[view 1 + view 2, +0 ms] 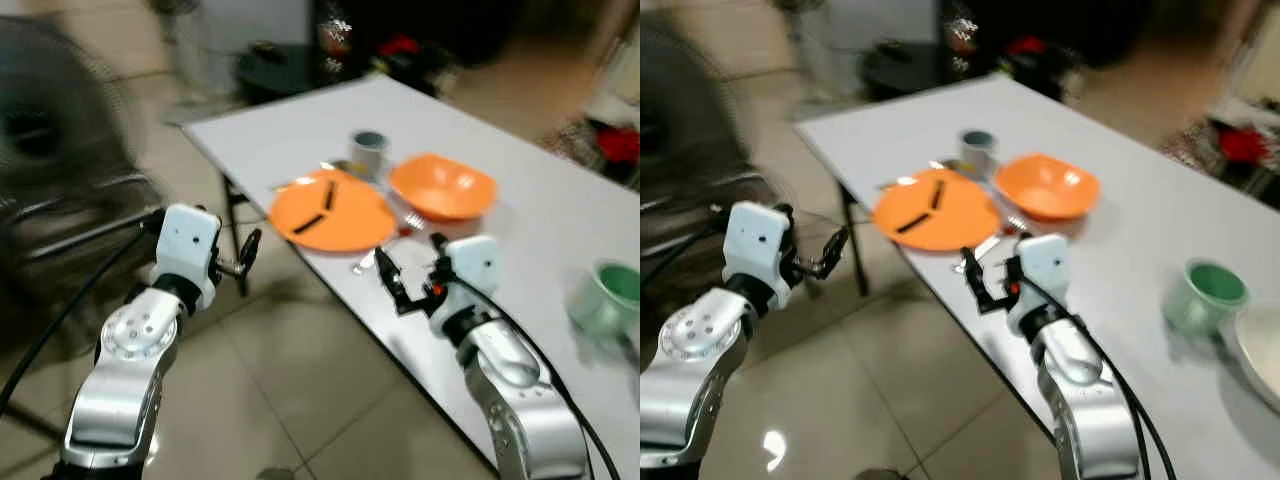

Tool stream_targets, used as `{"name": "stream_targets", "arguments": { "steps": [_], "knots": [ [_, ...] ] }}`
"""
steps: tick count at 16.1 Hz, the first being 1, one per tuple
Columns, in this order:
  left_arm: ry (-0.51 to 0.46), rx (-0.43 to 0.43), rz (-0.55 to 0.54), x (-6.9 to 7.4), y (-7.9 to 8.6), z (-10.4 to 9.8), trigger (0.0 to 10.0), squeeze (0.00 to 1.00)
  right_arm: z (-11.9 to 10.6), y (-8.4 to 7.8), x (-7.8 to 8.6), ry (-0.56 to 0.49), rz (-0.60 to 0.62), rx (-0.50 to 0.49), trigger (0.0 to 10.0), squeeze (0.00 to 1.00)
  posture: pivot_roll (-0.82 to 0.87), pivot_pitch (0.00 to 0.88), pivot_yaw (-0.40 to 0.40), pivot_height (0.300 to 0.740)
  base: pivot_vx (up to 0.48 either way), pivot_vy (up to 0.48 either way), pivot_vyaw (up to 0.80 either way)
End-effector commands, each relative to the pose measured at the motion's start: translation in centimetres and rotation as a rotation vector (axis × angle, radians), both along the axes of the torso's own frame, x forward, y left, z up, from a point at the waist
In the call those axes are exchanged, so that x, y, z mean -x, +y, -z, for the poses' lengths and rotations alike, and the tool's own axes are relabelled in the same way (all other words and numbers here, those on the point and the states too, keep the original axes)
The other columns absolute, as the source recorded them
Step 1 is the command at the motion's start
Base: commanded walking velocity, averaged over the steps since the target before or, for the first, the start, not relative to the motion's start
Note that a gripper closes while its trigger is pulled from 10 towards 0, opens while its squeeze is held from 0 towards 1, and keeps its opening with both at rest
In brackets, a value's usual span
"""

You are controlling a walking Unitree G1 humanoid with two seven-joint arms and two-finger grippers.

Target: Setting the table

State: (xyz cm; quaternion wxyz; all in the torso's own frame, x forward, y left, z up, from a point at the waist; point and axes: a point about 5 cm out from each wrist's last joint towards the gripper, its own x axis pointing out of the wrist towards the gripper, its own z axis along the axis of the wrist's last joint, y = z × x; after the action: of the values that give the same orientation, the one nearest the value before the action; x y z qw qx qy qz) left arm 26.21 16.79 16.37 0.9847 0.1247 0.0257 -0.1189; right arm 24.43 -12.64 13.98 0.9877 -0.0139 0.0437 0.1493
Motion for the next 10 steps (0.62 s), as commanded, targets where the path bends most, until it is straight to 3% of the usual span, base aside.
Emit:
{"name": "stream_targets", "arguments": {
  "steps": [1, 6, 10],
  "knots": [
    [-0.005, -0.017, 0.002, 0.0, -0.3, -0.1, 10.0, 0.0, 1.1, -0.9, -0.2, 0.044, 0.058, 0.054, 10.0, 1.0, 0.1, 0.0, 0.022, 0.74, 0.0, 0.0, 0.8],
    [-0.023, -0.023, 0.017, -1.0, -0.3, -0.5, 10.0, 0.0, 0.6, -0.4, -1.0, 0.037, 0.055, 0.016, 10.0, 1.0, 0.08, 0.0, 0.047, 0.74, 0.0, 0.0, 0.8],
    [-0.003, 0.013, -0.013, -0.3, 0.0, 0.1, 10.0, 0.0, 1.3, -0.2, -0.5, 0.059, 0.041, -0.014, 10.0, 1.0, 0.09, 0.0, 0.038, 0.74, 0.0, 0.0, 0.8]
  ]
}}
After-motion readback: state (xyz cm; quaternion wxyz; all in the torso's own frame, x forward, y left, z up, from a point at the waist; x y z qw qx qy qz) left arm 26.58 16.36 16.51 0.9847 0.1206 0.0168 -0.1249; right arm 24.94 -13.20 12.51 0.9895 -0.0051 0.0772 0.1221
